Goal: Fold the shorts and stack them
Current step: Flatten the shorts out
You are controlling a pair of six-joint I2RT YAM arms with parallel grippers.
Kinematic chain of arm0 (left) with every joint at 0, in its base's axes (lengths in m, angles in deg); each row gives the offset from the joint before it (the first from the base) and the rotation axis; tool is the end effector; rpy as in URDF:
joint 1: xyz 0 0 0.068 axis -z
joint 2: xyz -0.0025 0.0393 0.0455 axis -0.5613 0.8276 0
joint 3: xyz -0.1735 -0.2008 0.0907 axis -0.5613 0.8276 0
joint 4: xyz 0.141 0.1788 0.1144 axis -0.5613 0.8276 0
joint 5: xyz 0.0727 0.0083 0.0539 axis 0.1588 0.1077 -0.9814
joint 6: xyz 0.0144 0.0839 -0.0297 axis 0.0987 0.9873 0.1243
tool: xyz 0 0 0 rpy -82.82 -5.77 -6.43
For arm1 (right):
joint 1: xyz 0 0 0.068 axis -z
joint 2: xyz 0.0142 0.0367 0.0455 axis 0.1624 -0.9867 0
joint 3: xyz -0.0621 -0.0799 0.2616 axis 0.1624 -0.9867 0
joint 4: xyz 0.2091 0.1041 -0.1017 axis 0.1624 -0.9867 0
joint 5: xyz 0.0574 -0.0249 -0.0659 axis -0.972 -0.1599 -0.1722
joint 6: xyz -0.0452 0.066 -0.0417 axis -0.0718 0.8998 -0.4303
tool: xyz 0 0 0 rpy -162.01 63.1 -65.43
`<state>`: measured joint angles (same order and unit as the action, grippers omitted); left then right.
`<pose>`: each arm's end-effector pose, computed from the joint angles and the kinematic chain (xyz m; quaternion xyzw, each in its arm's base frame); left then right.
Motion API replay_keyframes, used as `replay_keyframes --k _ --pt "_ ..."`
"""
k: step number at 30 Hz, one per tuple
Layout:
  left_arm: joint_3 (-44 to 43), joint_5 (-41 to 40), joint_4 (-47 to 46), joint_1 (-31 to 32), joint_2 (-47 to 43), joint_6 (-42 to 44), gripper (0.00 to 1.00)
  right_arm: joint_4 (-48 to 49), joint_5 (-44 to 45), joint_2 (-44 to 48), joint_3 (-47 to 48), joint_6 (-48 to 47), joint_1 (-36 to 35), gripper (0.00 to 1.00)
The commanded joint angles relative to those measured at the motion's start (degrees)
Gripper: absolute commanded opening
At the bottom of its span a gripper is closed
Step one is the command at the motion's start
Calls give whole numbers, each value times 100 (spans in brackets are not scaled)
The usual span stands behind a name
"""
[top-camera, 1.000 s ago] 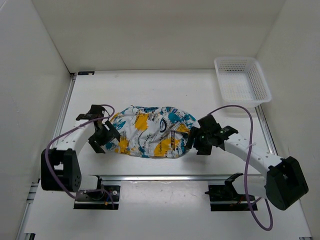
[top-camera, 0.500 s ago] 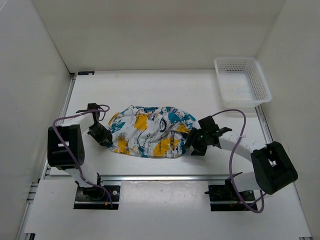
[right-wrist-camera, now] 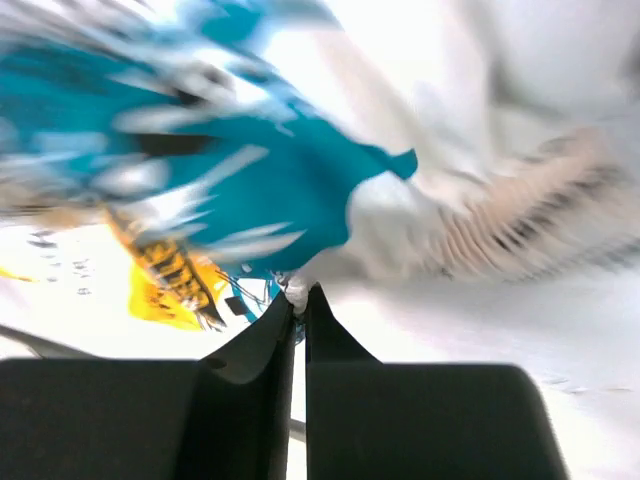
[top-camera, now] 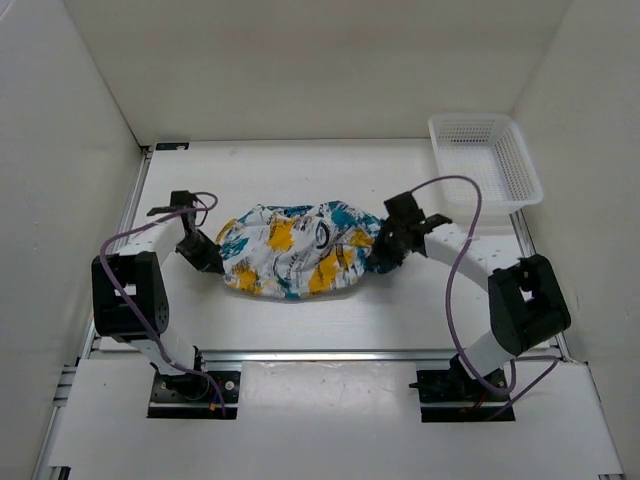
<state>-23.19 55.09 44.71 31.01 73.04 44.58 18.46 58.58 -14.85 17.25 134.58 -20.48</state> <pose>0.2768 0.0075 0.1398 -0.3864 0.9194 -0.0641 0.0372 0.2749 0.1665 0.1606 0.1285 0.9545 0.2005 0.1794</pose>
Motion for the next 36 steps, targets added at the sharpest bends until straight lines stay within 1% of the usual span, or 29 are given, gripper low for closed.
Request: replay_keyframes --k 1,2,3,4,5,6,7,8,9,11,13,14,16,17,18,19,20,21,22,23,24,25,26,27,29,30,32,34,36 --pt "-1192 252 131 94 -403 75 10 -512 490 103 1276 -852 808 0" --pt "-1580 252 227 146 -289 75 10 -601 369 16 1636 -992 1012 0" --pt "-2019 252 324 147 -175 75 10 -733 272 -89 2588 -1133 1205 0" --pt "-2520 252 560 208 -52 75 10 -899 166 -360 3163 -1343 1564 0" --pt "-3691 252 701 208 262 197 10 -1266 26 -519 3795 -1441 1724 0" --pt "-4381 252 920 260 439 250 10 -1496 -89 -677 4454 -1442 1873 0" --pt "-5075 200 1158 261 607 251 10 -1629 -290 -853 5514 -1512 2092 0" --pt "-6353 200 1569 261 887 312 10 -1683 -361 -855 5925 -1573 2182 0" --pt "-6896 200 1721 261 994 365 10 -1770 -362 -855 6251 -1574 2296 0" --pt "-7645 295 1871 261 934 365 10 -1832 -423 -750 6604 -1627 2375 0" --pt "-7326 471 1557 261 593 365 10 -1833 -424 -268 6274 -1688 2376 0" --pt "-6610 472 1390 261 86 365 10 -1659 -424 239 5488 -1688 2376 0" --pt "-5685 472 985 313 -479 365 10 -1403 -240 874 4388 -1688 2376 0" --pt "-4636 472 880 314 -1073 365 10 -1202 -239 1190 3799 -1688 2376 0" --pt "-4051 524 774 314 -1392 365 10 -1139 -109 1837 3210 -1636 2376 0" --pt "-3445 525 564 392 -1709 365 10 -1138 -12 2165 2064 -1635 2376 0" --pt "-2865 464 510 462 -1991 365 14 -1138 59 2465 1513 -1635 2376 0" --pt "-1832 411 510 463 -2463 417 27 -1190 312 3042 1029 -1635 2376 2" --pt "-1335 358 510 463 -2651 418 75 -1287 480 3291 589 -1635 2376 8" --pt "-886 358 405 463 -2800 305 88 -1392 586 3677 -120 -1583 2376 23" --pt "-220 462 343 463 -2950 251 95 -1637 657 3811 -362 -1487 2376 33" --pt "4 568 290 463 -2951 164 98 -1726 657 3908 -538 -1425 2376 43" --pt "154 569 290 515 -2951 163 98 -1805 657 3961 -723 -1372 2376 52" --pt "243 569 238 577 -2951 85 93 -1876 570 3962 -777 -1319 2376 64" --pt "296 263 237 577 -2872 84 81 -1973 465 3805 -838 -1213 2376 64" --pt "296 209 237 577 -2785 84 72 -2060 333 3717 -908 -1126 2376 64" --pt "296 130 237 577 -2627 84 64 -2114 219 3514 -1032 -1011 2428 64" --pt "357 129 237 647 -2434 32 63 -2114 156 3461 -1268 -862 2429 63" --pt "410 129 237 726 -2293 31 70 -2044 -72 3461 -1436 -705 2429 61"
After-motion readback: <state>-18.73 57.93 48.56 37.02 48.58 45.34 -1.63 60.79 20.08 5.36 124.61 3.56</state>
